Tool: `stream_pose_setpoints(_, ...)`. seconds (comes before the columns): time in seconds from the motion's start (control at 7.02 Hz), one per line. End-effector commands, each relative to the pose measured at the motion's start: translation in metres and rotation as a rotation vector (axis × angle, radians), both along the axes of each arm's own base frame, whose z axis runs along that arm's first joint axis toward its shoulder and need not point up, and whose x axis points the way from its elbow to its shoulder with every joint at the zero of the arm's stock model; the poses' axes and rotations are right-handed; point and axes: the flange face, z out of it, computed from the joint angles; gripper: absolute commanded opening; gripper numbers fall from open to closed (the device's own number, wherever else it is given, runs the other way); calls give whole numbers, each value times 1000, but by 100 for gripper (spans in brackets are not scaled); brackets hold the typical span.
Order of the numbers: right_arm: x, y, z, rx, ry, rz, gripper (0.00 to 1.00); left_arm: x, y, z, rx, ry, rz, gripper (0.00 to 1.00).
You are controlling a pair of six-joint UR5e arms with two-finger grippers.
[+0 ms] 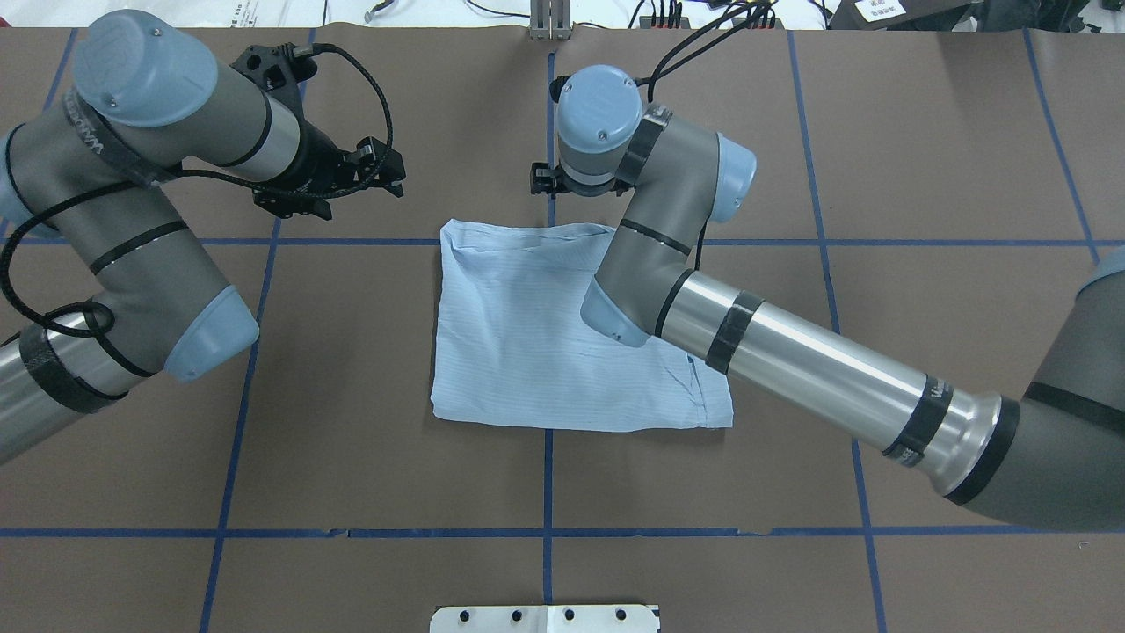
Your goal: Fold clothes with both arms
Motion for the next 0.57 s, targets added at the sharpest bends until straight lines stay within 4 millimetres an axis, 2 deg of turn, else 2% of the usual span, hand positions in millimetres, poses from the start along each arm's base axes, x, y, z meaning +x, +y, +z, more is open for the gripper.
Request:
stream_pose_setpoints(0.0, 141, -44, 56, -22, -59, -57, 100, -77, 19, 27, 196, -72, 53, 99)
stream_pose_setpoints(0.14, 231, -46, 116, -8, -31, -121, 100, -125, 25, 54, 230, -113, 59, 99)
stream_pose_setpoints(0.29, 301, -35, 169, 24, 1, -186, 100, -169, 26, 90, 253, -171, 77, 99)
stream_pose_setpoints(0.43, 356, -21, 211, 26, 41, -218, 100, -209, 28, 131, 295, -254, 115, 99)
